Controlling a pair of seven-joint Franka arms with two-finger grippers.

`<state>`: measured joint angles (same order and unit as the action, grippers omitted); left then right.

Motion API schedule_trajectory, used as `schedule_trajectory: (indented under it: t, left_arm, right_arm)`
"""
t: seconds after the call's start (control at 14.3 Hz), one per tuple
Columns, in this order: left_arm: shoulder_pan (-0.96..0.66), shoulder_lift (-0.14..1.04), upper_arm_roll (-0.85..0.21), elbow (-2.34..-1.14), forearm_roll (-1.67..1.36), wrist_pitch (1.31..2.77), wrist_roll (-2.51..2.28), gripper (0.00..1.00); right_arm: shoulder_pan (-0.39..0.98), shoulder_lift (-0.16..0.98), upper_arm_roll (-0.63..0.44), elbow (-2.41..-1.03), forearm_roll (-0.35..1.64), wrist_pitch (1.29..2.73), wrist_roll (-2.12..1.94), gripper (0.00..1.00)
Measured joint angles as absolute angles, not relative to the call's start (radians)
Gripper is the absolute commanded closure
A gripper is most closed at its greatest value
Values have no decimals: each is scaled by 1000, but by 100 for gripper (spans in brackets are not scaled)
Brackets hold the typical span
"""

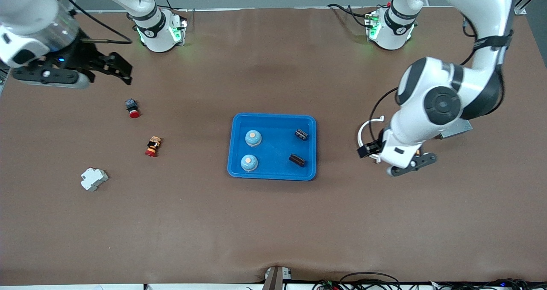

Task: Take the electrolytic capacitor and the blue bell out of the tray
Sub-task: 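Move the left gripper and the right gripper toward the blue tray, then grasp a black capacitor with the left gripper while the right gripper lowers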

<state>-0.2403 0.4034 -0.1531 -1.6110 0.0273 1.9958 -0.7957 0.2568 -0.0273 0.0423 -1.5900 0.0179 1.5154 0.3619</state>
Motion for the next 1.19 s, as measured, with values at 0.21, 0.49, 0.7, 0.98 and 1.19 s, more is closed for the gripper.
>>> schedule_trajectory:
  t: [0.21, 0.49, 0.7, 0.98, 1.19]
  left_arm:
    - [-303, 465, -154, -1609, 28, 2074, -964, 0]
    - [-372, 566, -154, -1579, 28, 2142, -1169, 0]
    - [-410, 640, -154, -1543, 28, 2195, -1276, 0]
    - [-453, 701, -154, -1532, 28, 2287, -1390, 10]
    - [-469, 736, -154, -1528, 28, 2323, -1422, 20]
  right_arm:
    - [321, 90, 41, -1590, 17, 1528, 363, 0]
    - [382, 237, 41, -1582, -24, 1578, 359, 0]
    - [381, 269, 28, -1584, -26, 1634, 294, 0]
    - [383, 272, 27, -1608, 81, 1715, 385, 0]
    - [439, 279, 31, -1641, 97, 1859, 597, 0]
